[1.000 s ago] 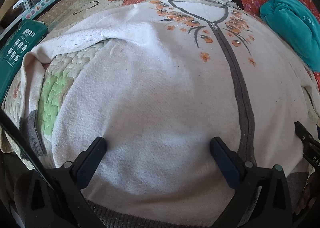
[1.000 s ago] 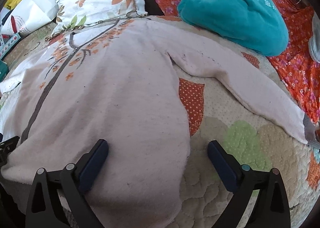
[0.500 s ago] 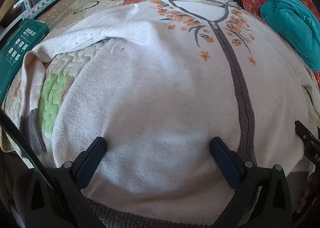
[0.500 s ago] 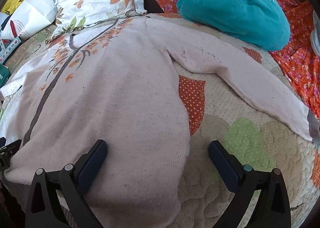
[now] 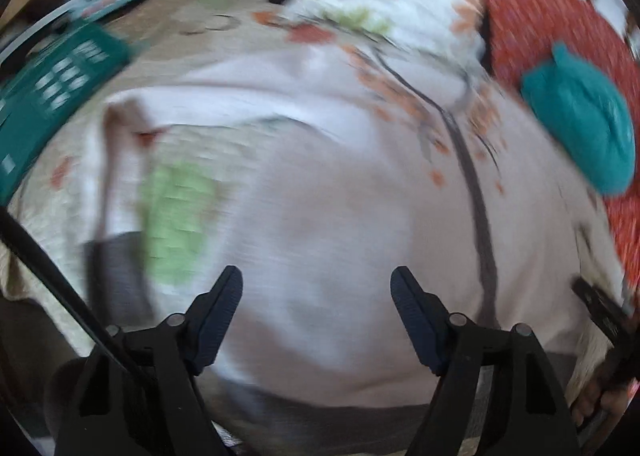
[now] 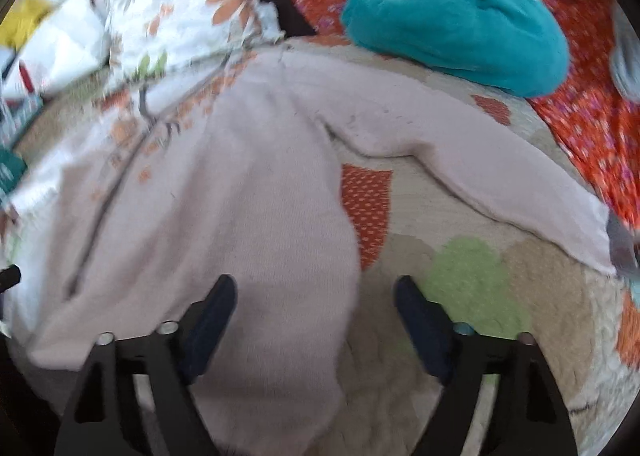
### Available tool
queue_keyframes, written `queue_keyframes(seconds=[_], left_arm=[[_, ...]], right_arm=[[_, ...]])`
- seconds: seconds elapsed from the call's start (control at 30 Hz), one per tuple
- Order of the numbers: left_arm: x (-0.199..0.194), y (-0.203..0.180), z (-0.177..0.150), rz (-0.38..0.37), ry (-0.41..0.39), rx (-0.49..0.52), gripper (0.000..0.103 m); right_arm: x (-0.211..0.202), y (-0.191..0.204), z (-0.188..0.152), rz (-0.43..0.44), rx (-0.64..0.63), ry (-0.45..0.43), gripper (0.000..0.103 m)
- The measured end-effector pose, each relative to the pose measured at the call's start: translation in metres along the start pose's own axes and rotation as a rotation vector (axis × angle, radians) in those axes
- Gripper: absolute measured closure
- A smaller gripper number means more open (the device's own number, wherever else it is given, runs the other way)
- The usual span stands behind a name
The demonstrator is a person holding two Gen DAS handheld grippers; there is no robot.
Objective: Fold small clothes
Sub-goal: 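Grasp the grey cuff of the cardigan sleeve with the right tool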
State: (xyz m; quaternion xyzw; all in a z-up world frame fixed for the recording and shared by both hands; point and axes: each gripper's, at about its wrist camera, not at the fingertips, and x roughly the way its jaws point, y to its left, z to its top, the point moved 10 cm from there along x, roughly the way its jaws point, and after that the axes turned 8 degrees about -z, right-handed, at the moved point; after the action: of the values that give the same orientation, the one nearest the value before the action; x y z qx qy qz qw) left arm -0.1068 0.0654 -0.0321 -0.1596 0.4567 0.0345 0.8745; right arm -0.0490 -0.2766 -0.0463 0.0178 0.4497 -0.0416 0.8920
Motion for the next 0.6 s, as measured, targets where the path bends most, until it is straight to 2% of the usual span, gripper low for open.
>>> queue_keyframes(seconds=[0.1, 0.17, 0.23, 0.33, 0.4, 0.47, 0.5, 0.53, 0.57, 0.6], left_arm=[[-0.008, 0.034, 0.0, 0.001, 0.001, -0.078, 0.026], [-0.004, 0.045, -0.01, -0.035, 0.04, -0.114, 0.026], [0.005, 0.043, -0.023, -0.081, 0.093, -0.129, 0.026], [0.023, 0.026, -0.049, -0.146, 0.173, -0.108, 0.025], [0.027, 0.015, -0.058, -0.09, 0.143, -0.03, 0.02], [0.029, 0.005, -0.064, -0.019, 0.136, 0.065, 0.024], [0.028, 0.001, -0.066, 0.006, 0.129, 0.107, 0.041], [0.024, -0.006, -0.066, 0.005, 0.128, 0.141, 0.054], [0.022, -0.007, -0.065, 0.023, 0.132, 0.154, 0.073], [0.019, -0.01, -0.065, 0.013, 0.14, 0.154, 0.092]], right_arm=[[-0.022, -0.015, -0.009, 0.029, 0.079, 0.006, 0.02], [-0.03, -0.021, -0.029, 0.072, 0.128, 0.059, 0.02], [-0.03, -0.019, -0.051, 0.098, 0.137, 0.133, 0.021], [-0.032, -0.011, -0.075, 0.11, 0.126, 0.193, 0.024], [-0.035, 0.0, -0.085, 0.098, 0.084, 0.191, 0.024], [-0.036, 0.015, -0.089, 0.072, 0.017, 0.178, 0.024], [-0.036, 0.024, -0.09, 0.047, -0.027, 0.16, 0.029], [-0.036, 0.028, -0.088, 0.027, -0.059, 0.141, 0.04], [-0.036, 0.033, -0.086, 0.014, -0.088, 0.121, 0.048], [-0.038, 0.036, -0.085, 0.011, -0.109, 0.109, 0.065]])
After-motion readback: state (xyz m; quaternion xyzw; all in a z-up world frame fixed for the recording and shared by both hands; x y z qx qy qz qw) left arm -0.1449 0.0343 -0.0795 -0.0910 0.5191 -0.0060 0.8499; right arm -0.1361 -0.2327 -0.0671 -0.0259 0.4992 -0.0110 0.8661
